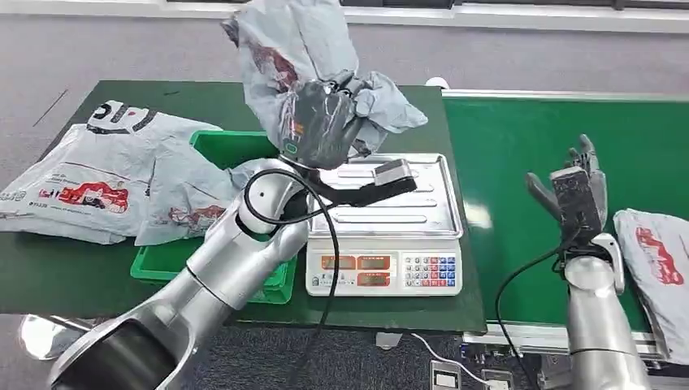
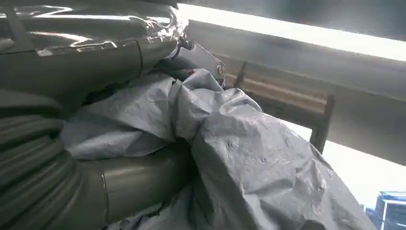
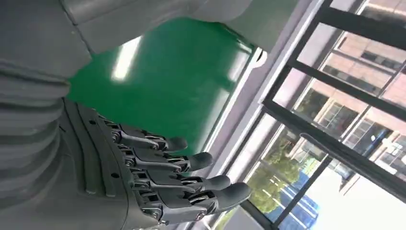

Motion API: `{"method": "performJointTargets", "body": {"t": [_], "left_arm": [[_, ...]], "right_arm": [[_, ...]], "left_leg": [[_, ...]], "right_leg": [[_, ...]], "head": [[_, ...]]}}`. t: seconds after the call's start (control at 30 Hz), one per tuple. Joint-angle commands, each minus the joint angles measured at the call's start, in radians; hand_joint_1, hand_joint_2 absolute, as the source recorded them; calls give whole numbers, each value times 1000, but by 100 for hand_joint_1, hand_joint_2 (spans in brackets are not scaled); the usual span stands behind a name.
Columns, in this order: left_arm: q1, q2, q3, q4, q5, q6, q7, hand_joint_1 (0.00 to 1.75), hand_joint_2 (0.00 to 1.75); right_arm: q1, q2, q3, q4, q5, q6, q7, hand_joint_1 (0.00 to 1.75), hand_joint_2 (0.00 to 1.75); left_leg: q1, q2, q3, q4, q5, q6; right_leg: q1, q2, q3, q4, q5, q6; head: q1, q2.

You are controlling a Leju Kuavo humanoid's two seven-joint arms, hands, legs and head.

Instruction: Moved the parcel from conveyor to table for the left to box.

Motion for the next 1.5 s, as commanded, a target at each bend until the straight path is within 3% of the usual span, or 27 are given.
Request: {"method": "performJointTargets", "body": {"t": [0.03,0.17,0.27,0.43,0.6,1.0,1.03,1.07,1.2,1.3,1.5], "left_arm": [[-92,40,124,271,-272,-27,206,175,175],[-95,82,212,404,-316,-142,262,175,175],[-53,120,312,445,-249,-174,197,175,175],[-22,165,314,471,-296,-221,245,175,175],[-24,161,314,471,-297,-223,246,175,175],[-17,172,315,491,-350,-267,302,175,175],[-11,170,343,490,-322,-269,274,54,175],[-2,169,370,484,-294,-254,244,0,175],[5,167,396,464,-277,-187,232,0,175],[12,145,441,414,-198,-100,142,0,175],[82,121,441,226,-15,-20,39,0,175]], "right_arm": [[-35,-7,23,102,-6,-25,6,0,175],[-56,4,25,128,26,-7,18,0,175],[-104,5,37,176,41,9,26,0,175],[-84,2,45,149,54,19,44,0,175],[-79,0,44,148,54,20,42,0,175],[-96,-26,54,178,52,39,49,0,175],[-85,-26,56,172,49,39,46,0,175],[-74,-27,60,163,44,37,42,0,175],[-83,-33,77,187,55,25,65,0,175],[-113,-37,91,254,96,-18,87,0,175],[-33,-7,63,217,155,-48,119,0,175]], "left_leg": [[1,5,4,-1,-1,-1],[1,4,4,-1,-1,-1],[1,9,6,-2,-1,-1],[1,9,7,-4,-1,-3],[2,3,2,-1,0,-2],[1,3,2,-1,0,-2],[2,4,3,-1,0,-2],[1,3,2,-1,0,-2],[2,3,3,-1,0,-2],[2,3,3,-1,-1,-2],[3,0,5,-3,0,-2]], "right_leg": [[1,5,3,-2,1,-1],[1,5,2,-1,0,-1],[1,10,4,-2,1,-2],[2,10,4,-3,1,-3],[2,4,1,-1,0,-1],[1,4,1,0,0,-2],[2,5,2,-1,0,-2],[1,4,1,-1,0,-2],[2,3,2,-2,0,-2],[2,4,3,-2,0,-2],[3,2,6,-4,0,-2]], "head": [[0,0],[0,0],[0,0],[0,0],[0,0],[0,0],[0,0],[0,0],[0,0],[0,0],[0,0]]}}
